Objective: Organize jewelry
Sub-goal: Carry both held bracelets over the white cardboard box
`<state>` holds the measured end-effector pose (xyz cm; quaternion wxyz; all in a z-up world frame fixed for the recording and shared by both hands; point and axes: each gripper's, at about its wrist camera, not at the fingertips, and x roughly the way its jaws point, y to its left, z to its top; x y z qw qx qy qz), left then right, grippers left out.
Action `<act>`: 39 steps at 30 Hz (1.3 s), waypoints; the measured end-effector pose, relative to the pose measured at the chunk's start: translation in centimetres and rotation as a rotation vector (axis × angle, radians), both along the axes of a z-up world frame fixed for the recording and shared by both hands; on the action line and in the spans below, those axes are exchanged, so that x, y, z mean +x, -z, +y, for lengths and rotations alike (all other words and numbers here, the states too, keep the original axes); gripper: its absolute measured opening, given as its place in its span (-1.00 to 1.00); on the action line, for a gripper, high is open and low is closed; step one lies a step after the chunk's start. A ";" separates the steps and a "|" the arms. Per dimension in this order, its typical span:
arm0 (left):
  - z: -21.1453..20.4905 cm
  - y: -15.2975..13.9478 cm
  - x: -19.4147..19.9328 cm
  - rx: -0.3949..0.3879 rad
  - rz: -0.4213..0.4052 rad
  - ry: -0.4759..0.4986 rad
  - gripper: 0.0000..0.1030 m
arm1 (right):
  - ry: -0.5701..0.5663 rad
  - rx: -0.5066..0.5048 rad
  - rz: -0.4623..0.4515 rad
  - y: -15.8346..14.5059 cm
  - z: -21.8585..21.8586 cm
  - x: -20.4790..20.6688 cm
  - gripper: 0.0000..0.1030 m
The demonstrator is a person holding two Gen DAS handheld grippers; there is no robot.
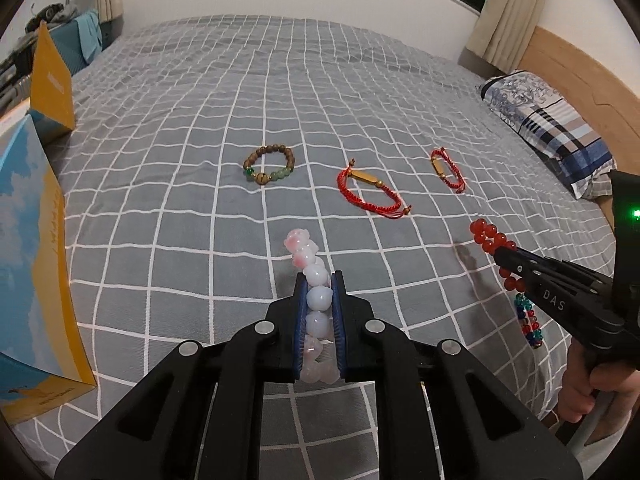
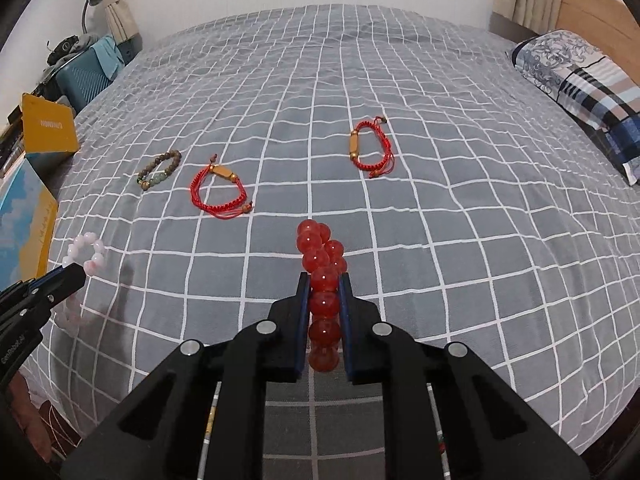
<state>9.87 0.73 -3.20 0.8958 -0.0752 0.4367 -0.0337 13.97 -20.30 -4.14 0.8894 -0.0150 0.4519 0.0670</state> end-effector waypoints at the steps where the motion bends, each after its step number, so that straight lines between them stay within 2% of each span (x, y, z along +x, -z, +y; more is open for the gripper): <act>1: 0.0 -0.1 0.0 -0.001 -0.001 -0.002 -0.78 | 0.001 -0.001 -0.002 0.0 0.0 0.0 -0.75; 11: 0.5 -2.1 -0.6 0.018 -0.009 -0.030 -0.78 | 0.003 0.011 -0.037 -2.7 0.4 -0.7 -0.75; 22: 3.9 -7.4 -1.4 0.040 -0.058 -0.091 -0.78 | -0.068 -0.004 -0.075 -6.5 5.5 -1.2 -0.75; 31: 11.0 -12.2 -4.4 0.061 -0.112 -0.208 -0.78 | -0.211 0.002 -0.127 -10.7 15.7 -2.0 -0.75; 39: 19.8 -12.3 -8.1 0.076 -0.081 -0.371 -0.78 | -0.400 0.014 -0.140 -12.0 28.3 -5.1 -0.75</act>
